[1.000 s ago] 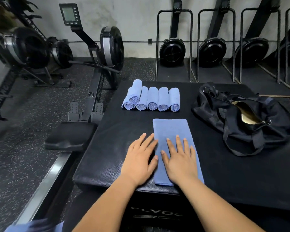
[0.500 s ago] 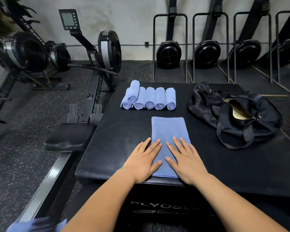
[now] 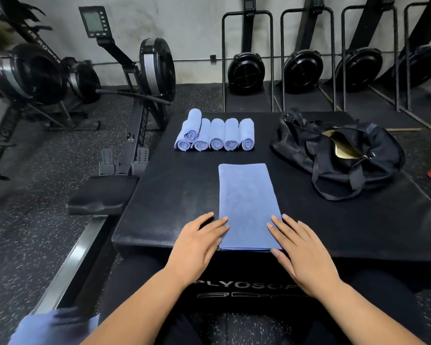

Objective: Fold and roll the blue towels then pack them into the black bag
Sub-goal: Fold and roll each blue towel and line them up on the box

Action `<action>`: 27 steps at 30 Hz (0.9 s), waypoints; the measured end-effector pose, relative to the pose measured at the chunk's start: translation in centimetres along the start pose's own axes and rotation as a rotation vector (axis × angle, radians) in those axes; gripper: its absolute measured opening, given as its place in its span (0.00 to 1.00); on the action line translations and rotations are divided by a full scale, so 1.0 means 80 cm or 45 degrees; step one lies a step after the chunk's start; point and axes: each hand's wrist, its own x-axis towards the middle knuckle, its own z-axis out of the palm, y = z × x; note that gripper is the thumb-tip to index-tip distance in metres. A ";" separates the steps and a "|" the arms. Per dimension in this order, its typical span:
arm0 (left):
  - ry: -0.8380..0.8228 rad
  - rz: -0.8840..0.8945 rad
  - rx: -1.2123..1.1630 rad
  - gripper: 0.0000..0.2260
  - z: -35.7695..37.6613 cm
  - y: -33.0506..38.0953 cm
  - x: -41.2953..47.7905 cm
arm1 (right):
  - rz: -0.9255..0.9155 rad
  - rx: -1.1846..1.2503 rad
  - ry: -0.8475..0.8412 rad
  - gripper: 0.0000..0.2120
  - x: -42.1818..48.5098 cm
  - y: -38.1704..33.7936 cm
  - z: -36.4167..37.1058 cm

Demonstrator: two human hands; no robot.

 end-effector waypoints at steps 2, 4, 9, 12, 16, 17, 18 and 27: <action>0.011 0.059 -0.011 0.16 -0.002 0.006 -0.005 | -0.001 0.072 0.156 0.27 -0.014 -0.003 0.004; 0.016 0.120 -0.002 0.17 -0.002 0.012 -0.011 | -0.009 0.141 0.286 0.24 -0.019 -0.006 0.003; 0.109 0.235 0.080 0.16 0.007 0.010 -0.018 | -0.019 0.214 0.423 0.18 -0.024 -0.010 -0.004; 0.216 0.213 0.079 0.11 0.010 0.013 -0.020 | -0.017 0.239 0.422 0.16 -0.027 -0.013 -0.003; 0.267 0.120 0.033 0.06 0.003 0.019 -0.021 | 0.084 0.338 0.458 0.13 -0.029 -0.016 -0.002; 0.265 0.081 0.013 0.06 0.001 0.020 -0.021 | 0.134 0.375 0.457 0.13 -0.030 -0.017 -0.003; 0.253 0.036 -0.015 0.05 -0.001 0.021 -0.021 | 0.187 0.418 0.451 0.12 -0.030 -0.017 -0.006; 0.275 -0.347 -0.397 0.05 0.002 0.029 -0.014 | 0.572 0.958 0.414 0.08 -0.014 -0.023 -0.016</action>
